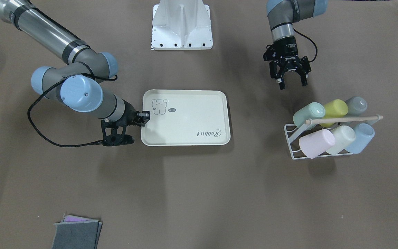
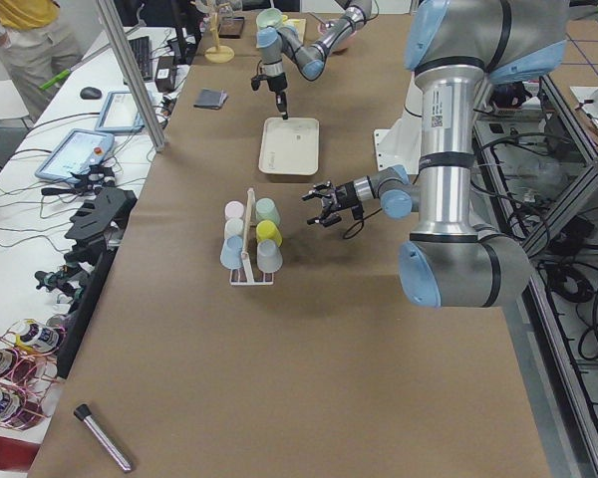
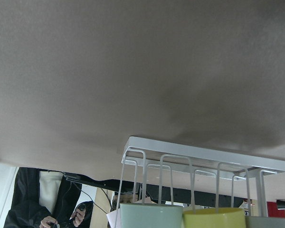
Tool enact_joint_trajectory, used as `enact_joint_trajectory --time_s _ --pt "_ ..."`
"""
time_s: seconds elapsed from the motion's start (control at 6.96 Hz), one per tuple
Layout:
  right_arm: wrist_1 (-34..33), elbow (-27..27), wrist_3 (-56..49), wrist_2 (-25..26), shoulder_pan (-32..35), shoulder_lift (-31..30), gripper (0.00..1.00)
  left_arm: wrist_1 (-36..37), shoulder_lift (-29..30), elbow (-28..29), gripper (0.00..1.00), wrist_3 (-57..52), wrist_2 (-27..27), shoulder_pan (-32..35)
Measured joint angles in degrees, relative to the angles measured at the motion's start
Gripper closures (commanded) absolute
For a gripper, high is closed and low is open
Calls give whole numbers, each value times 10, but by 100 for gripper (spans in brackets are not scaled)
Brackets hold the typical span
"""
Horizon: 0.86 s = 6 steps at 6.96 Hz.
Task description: Pick up and place green cup on tray
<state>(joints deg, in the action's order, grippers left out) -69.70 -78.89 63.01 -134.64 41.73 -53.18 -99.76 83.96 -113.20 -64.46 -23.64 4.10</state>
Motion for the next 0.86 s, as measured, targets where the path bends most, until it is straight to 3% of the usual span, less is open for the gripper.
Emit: enact_joint_trajectory --time_s 0.57,0.72,0.86 --pt "0 11 4 6 -8 13 97 -1 2 11 2 -7 4 32" --pt "0 11 4 7 -8 11 82 -5 5 11 2 -16 2 39" --pt "1 11 3 6 -7 10 42 -23 8 14 2 -40 0 43"
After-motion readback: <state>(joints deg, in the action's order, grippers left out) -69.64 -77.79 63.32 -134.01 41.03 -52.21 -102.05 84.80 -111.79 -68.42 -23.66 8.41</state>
